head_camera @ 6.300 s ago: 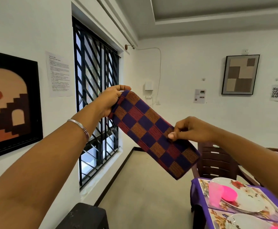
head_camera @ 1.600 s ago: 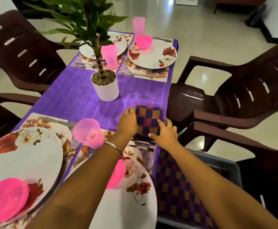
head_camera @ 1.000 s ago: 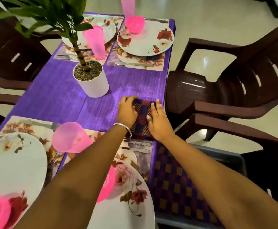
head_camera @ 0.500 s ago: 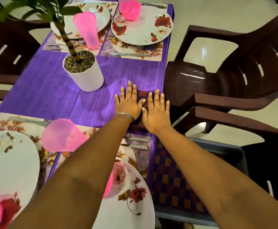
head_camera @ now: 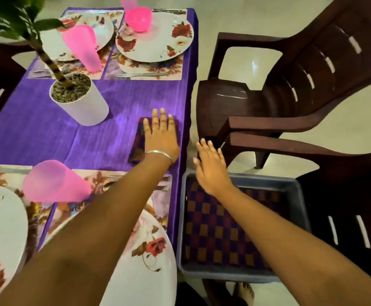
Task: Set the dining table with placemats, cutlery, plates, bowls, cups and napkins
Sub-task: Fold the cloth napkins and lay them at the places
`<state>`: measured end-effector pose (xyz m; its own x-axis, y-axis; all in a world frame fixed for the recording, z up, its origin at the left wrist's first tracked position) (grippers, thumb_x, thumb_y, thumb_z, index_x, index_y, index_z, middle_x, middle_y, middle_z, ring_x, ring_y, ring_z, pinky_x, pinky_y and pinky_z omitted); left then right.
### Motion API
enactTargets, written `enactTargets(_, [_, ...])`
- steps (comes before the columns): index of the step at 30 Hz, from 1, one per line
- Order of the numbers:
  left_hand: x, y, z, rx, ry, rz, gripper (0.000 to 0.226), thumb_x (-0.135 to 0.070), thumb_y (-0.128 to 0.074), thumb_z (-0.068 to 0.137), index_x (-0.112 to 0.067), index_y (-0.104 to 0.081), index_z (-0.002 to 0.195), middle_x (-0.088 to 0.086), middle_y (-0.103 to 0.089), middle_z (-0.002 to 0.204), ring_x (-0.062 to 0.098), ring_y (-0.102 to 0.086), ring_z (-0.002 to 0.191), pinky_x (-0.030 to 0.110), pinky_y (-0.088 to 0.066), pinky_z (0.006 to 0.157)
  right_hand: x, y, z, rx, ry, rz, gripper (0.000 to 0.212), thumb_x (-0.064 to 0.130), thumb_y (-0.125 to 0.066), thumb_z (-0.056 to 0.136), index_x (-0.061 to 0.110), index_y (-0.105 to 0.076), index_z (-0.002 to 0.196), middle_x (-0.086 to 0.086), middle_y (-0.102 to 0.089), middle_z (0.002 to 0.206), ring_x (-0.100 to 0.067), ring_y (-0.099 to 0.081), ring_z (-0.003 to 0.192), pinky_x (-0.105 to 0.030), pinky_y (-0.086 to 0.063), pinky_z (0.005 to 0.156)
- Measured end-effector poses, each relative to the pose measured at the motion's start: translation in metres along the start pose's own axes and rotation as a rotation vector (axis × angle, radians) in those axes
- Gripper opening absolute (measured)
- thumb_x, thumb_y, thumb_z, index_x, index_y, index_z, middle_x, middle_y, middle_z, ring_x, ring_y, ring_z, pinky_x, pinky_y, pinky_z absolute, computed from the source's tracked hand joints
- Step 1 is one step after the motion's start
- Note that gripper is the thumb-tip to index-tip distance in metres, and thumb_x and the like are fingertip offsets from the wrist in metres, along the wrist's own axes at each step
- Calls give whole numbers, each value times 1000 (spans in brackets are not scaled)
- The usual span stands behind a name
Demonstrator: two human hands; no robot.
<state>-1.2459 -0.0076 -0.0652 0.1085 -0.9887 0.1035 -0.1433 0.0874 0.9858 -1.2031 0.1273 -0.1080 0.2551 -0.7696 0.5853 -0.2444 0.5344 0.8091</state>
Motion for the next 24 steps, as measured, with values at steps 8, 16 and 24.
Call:
enactTargets(8, [-162, -46, -79, 36, -305, -296, 48, -17, -52, 88, -9, -45, 134, 13, -35, 149, 35, -10, 146, 48, -3, 120, -175, -30, -135, 297, -346, -181, 28, 16, -55, 85, 6, -57, 111, -11, -55, 120, -31, -48, 118, -37, -41, 95])
enactTargets(16, [-205, -223, -135, 553, -181, -257, 60, -27, -61, 85, -12, -40, 139, 10, -42, 143, 32, -28, 140, 43, -26, 115, -257, -53, -126, 425, -360, -248, 34, 23, -54, 90, 8, -49, 121, -12, -53, 123, -31, -46, 118, -37, -39, 93])
enactTargets(24, [-200, -317, -155, 798, -31, -321, 70, -13, -61, 87, -14, -27, 148, 8, 0, 161, 36, -14, 146, 49, -28, 114, -282, -97, -54, 417, -207, -213, 51, 19, -58, 91, 6, -38, 135, -16, -48, 130, -36, -44, 122, -44, -38, 100])
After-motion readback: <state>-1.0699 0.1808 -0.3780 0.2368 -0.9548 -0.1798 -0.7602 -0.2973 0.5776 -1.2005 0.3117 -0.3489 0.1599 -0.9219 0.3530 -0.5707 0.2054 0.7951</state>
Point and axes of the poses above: each hand's wrist, its own z-axis towards the middle knuckle, its own y-axis out of the back of the hand, x = y × z, the point moved 9 cm from there along z, towards the middle knuckle
